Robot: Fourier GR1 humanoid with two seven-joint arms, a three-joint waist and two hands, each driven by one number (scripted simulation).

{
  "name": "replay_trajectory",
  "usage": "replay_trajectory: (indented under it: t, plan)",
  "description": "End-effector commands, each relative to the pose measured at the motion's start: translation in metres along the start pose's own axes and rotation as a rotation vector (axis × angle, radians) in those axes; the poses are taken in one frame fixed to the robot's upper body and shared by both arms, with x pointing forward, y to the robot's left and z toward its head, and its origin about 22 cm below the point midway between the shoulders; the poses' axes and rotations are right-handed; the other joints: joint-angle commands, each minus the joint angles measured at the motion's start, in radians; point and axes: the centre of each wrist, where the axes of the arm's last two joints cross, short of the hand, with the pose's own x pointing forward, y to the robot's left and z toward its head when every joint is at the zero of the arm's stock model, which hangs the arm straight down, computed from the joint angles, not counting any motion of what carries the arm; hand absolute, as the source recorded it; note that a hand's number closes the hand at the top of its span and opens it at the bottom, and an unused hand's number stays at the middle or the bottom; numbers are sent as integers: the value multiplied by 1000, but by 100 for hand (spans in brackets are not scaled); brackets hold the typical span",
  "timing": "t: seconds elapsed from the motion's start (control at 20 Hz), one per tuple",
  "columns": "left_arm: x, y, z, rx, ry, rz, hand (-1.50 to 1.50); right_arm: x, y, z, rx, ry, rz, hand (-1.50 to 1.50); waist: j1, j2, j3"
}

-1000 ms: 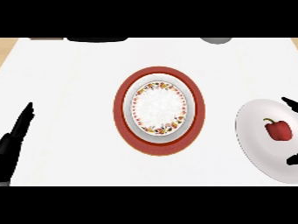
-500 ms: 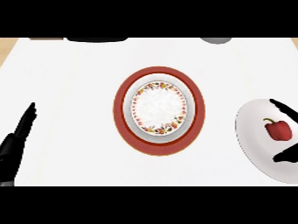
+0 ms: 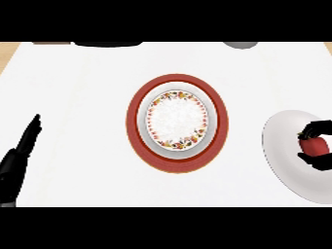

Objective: Pick the bell pepper from the plate and place it in the plate

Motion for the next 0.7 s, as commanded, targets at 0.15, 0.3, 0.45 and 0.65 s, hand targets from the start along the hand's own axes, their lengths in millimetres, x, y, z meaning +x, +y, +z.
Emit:
replay_trajectory:
  t: [0.15,0.3,0.45,0.65]
  plan:
    - [18,-12,-16,-62,-65,16,0,68,-51,-49,73,-110,361,150,92,27,4]
    - [30,-17,-26,-77,-100,5,0,98,-69,-63,130,-165,532,150,128,41,5]
    - [28,-18,-26,-97,-104,12,0,106,-73,-77,46,-198,572,150,132,46,6]
    - [25,-23,-28,-84,-81,23,0,120,-81,-91,-92,-285,552,150,112,43,6]
